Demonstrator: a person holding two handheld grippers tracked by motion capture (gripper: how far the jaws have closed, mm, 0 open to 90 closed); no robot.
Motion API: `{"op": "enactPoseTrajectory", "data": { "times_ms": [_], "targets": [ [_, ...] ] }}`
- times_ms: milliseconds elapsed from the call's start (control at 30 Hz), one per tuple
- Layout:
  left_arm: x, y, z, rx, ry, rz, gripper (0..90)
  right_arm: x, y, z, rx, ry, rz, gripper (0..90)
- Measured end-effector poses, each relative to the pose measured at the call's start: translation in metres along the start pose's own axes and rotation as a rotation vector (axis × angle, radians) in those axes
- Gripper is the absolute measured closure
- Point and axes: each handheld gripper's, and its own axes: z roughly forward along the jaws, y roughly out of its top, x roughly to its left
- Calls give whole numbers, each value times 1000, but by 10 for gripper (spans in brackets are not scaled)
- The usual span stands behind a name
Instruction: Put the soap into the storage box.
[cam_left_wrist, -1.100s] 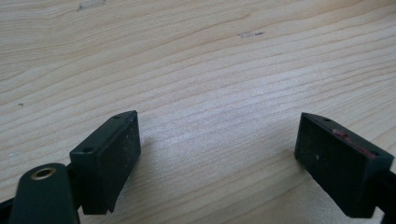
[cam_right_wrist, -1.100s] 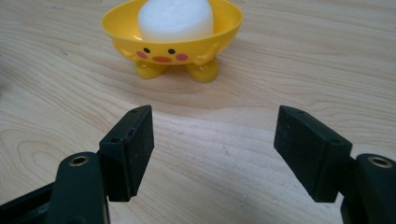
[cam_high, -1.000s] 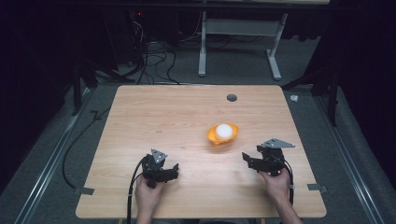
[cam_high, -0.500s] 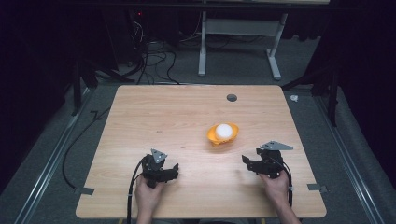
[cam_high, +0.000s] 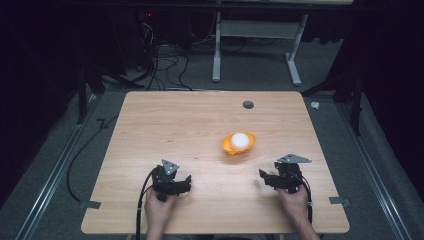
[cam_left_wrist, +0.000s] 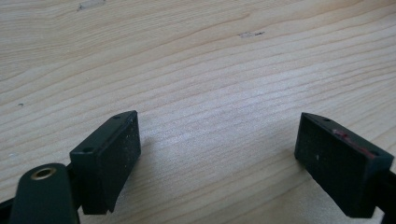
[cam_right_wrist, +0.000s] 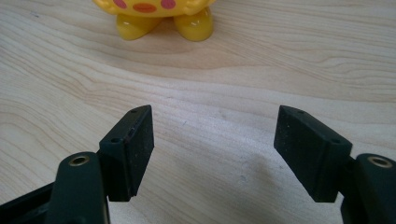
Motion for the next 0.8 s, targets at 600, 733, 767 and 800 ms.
{"op": "enactPoseTrajectory", "data": {
  "times_ms": [600, 733, 767, 800],
  "targets": [
    [0, 0, 0, 0, 0, 0, 147, 2, -12, 11, 26, -33, -25, 290],
    [0, 0, 0, 0, 0, 0, 147, 5, -15, 12, 9, -63, -67, 282],
    [0, 0, 0, 0, -1, 0, 147, 6, -15, 12, 12, -62, -74, 279],
    [0, 0, 0, 0, 0, 0, 147, 6, -15, 12, 12, -62, -75, 279]
  ]
}}
